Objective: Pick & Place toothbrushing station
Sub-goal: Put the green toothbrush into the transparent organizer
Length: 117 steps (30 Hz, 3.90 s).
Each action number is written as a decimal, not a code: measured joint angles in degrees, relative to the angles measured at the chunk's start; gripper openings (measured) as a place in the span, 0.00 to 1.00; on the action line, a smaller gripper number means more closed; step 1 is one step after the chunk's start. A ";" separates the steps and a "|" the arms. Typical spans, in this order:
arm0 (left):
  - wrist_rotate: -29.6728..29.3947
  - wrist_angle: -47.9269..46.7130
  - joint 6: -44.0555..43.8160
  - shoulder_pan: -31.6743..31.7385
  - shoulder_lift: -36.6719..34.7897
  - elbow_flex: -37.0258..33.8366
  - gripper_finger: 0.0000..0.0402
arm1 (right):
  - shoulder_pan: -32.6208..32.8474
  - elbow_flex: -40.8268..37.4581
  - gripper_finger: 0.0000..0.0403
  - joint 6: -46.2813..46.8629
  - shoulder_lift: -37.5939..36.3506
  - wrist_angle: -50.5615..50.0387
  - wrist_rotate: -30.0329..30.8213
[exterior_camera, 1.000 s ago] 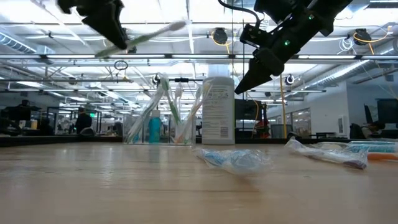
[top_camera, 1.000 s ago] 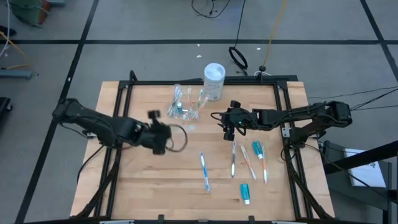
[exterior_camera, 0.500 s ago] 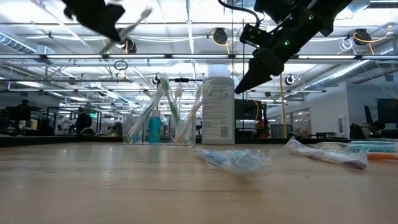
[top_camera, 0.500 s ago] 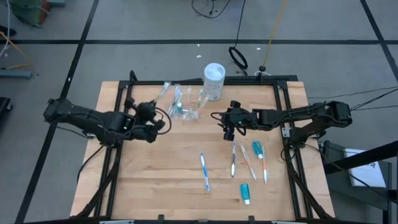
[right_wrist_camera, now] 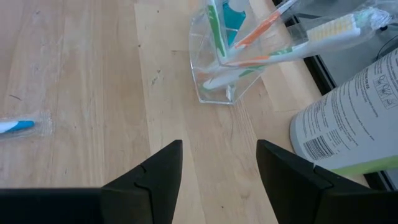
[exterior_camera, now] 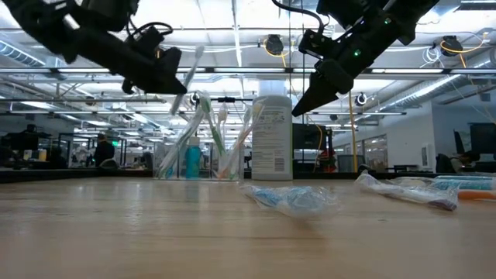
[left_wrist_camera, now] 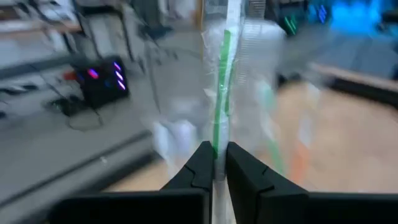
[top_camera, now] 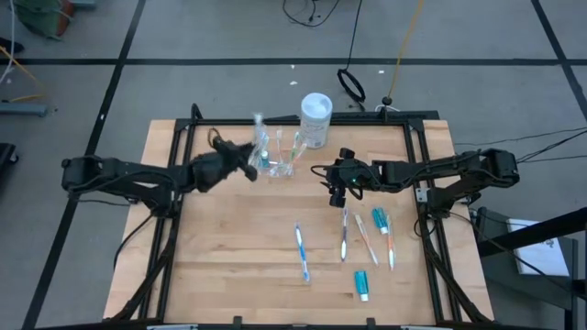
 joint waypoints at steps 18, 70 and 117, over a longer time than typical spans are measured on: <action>6.90 14.67 -4.07 7.51 13.05 -7.94 0.10 | 0.01 0.00 0.49 0.00 0.00 -0.04 -0.01; 13.59 9.73 -10.44 8.12 16.13 -7.90 0.42 | 4.51 0.02 0.49 26.36 -0.02 -50.91 0.04; 20.39 8.52 -7.04 19.25 10.64 -0.16 0.33 | 4.49 0.02 0.49 25.44 -0.04 -47.63 0.08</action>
